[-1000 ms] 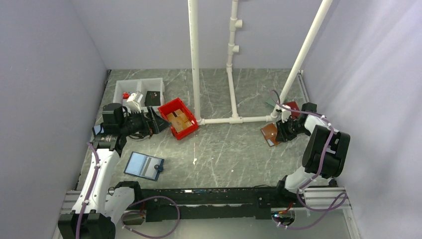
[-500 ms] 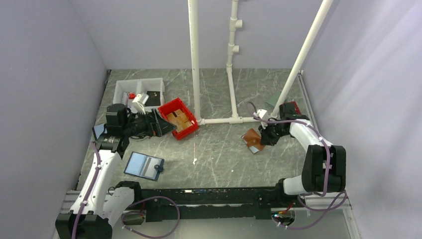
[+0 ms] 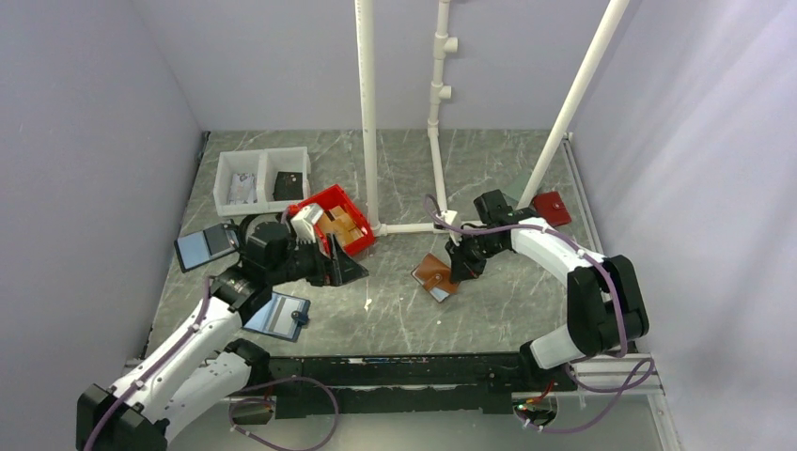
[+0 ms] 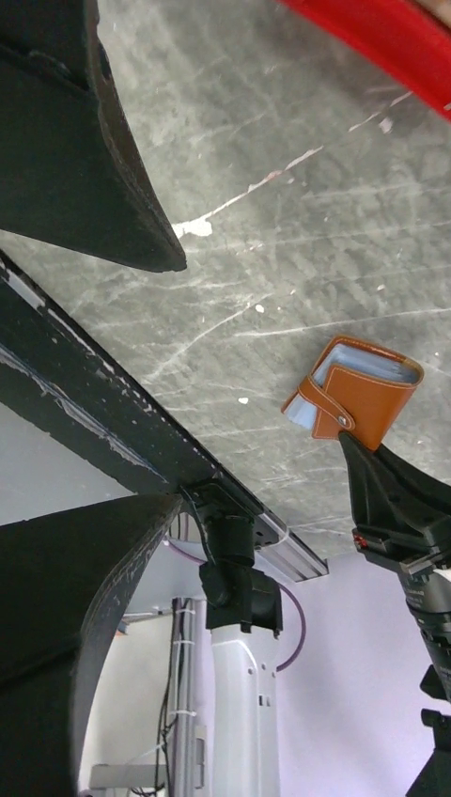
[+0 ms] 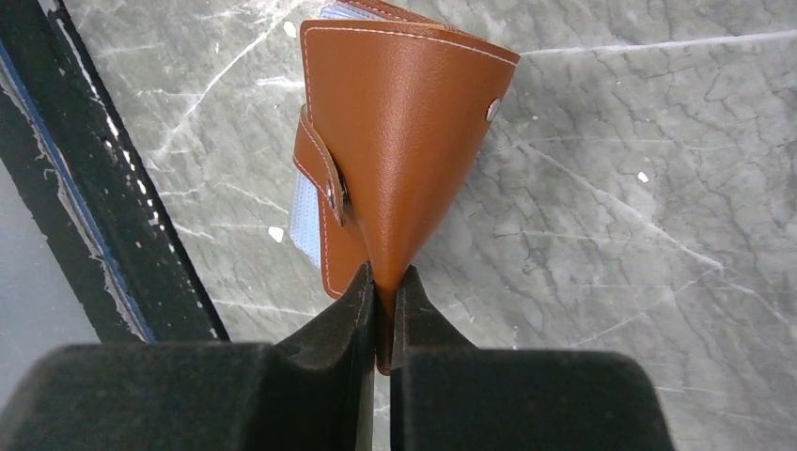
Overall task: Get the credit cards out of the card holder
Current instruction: Open the card holder at the center of the board.
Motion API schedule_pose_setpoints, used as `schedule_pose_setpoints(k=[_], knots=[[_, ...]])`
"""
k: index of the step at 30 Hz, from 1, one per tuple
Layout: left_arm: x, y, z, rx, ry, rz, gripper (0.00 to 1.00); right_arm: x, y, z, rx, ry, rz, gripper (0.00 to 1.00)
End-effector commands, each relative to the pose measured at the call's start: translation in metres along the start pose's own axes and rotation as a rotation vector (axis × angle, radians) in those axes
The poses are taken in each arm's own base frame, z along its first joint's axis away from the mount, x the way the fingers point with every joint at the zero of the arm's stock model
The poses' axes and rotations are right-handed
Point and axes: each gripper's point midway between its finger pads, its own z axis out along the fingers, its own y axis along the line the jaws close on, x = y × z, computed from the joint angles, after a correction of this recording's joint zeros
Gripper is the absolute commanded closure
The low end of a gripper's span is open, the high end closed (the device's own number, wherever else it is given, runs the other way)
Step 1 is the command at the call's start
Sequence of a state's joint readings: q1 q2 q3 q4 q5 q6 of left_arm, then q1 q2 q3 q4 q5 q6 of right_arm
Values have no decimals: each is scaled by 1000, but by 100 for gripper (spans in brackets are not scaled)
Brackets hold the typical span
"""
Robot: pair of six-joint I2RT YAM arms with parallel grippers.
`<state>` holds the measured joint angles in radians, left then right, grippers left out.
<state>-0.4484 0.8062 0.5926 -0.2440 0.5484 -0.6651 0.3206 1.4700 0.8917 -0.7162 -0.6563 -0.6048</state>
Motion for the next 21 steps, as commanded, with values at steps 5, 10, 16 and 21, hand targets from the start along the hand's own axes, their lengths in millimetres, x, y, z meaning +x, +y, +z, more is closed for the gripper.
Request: schedule_pose_setpoints(k=[5, 10, 16, 21], knots=[[9, -3, 39, -72, -99, -139, 13, -26, -4, -7, 35, -83, 5, 100], [28, 1, 65, -170, -42, -102, 13, -26, 0, -5, 4, -84, 23, 99], [43, 1, 80, -179, 3, -13, 13, -27, 3, -3, -15, -87, 36, 99], [54, 5, 90, -166, 16, -16, 13, -26, 4, -1, -26, -83, 47, 99]])
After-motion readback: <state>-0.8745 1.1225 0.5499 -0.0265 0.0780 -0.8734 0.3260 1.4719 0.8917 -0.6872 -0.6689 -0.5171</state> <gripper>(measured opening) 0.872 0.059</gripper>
